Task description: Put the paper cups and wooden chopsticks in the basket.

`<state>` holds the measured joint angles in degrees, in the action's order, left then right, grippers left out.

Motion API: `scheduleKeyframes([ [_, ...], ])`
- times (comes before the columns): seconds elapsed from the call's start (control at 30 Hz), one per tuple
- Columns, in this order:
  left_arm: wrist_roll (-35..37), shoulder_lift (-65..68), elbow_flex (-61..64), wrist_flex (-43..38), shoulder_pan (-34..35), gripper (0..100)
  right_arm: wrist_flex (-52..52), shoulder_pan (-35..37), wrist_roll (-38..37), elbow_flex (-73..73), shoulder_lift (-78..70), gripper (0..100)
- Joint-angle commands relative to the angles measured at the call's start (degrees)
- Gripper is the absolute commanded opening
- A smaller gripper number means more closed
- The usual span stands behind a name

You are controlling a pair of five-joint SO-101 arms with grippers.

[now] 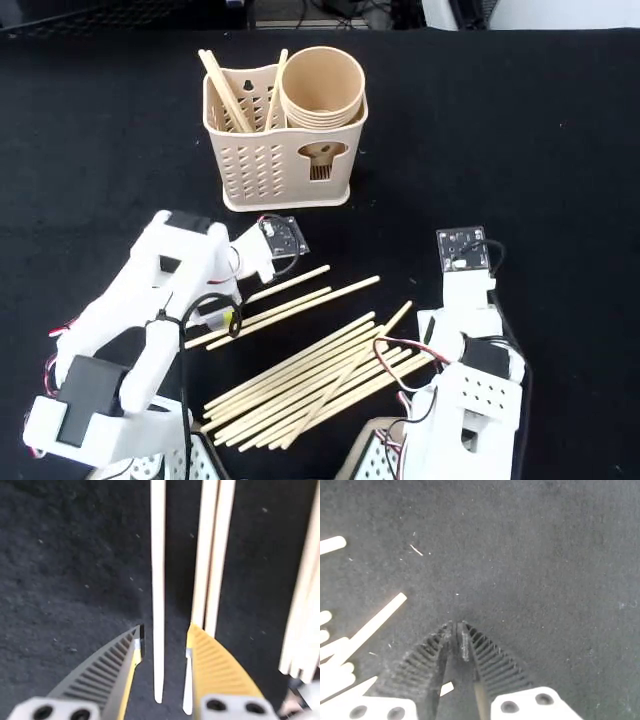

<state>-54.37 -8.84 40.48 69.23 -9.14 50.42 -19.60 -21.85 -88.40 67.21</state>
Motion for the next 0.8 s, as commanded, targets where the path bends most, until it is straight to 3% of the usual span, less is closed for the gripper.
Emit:
scheduleKeyframes([
  [0.0, -0.35, 0.00, -2.51, 2.46, -0.31, 16, -0.88, 0.79, 0.26, 0.13, 0.75, 1.3],
  [0.27, -0.18, 0.44, -1.54, 1.93, -0.13, 16, -0.88, 0.79, 0.18, 0.13, 0.75, 1.3],
  [0.77, 0.00, 0.62, 5.41, -7.21, 0.13, 16, -0.88, 0.79, 0.18, 0.13, 0.75, 1.3],
])
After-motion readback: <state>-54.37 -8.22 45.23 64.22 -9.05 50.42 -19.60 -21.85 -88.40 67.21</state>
